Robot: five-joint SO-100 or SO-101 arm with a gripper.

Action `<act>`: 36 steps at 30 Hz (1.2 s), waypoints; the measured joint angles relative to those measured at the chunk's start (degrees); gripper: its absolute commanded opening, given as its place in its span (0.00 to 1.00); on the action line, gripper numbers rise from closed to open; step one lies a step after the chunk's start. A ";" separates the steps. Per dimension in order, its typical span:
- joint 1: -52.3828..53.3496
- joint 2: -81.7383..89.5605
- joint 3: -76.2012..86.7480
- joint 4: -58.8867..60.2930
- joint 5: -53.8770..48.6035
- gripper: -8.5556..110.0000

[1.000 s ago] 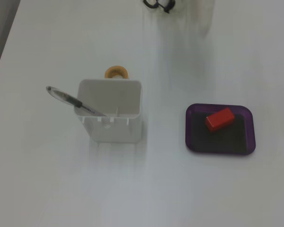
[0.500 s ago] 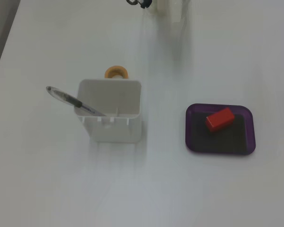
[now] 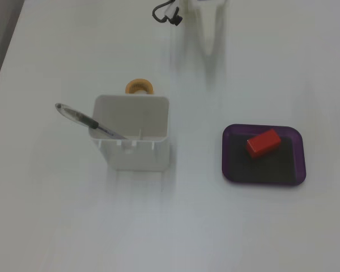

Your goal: Pick up the red cube and place it in the box.

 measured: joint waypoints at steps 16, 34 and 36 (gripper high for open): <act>2.99 9.76 7.82 -0.18 11.07 0.21; 3.08 10.02 12.39 -0.18 11.07 0.12; 3.08 10.02 12.57 -0.18 11.07 0.06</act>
